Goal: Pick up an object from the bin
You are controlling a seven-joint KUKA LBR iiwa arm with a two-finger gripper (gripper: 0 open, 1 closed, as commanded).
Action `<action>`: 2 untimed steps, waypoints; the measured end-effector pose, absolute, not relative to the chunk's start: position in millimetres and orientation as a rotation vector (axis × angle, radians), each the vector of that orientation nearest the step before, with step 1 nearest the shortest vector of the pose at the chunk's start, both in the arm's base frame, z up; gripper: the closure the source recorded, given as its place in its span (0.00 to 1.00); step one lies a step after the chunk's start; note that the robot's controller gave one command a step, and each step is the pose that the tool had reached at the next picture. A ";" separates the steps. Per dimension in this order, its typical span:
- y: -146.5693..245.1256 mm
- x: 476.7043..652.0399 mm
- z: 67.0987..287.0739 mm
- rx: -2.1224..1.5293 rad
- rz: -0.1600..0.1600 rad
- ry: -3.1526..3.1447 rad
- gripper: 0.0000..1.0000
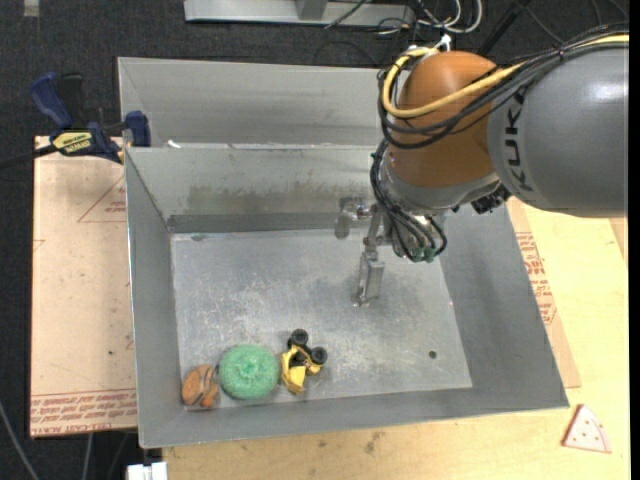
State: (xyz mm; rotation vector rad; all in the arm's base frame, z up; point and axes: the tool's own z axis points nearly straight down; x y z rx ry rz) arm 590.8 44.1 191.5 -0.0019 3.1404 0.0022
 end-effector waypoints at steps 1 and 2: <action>56.7 586.0 159.3 -0.083 0.000 3.132 0.00; 62.9 535.1 114.3 -0.055 0.002 3.138 0.00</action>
Offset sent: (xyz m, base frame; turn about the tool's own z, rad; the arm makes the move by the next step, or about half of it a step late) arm -0.0921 0.0202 -0.1029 0.0178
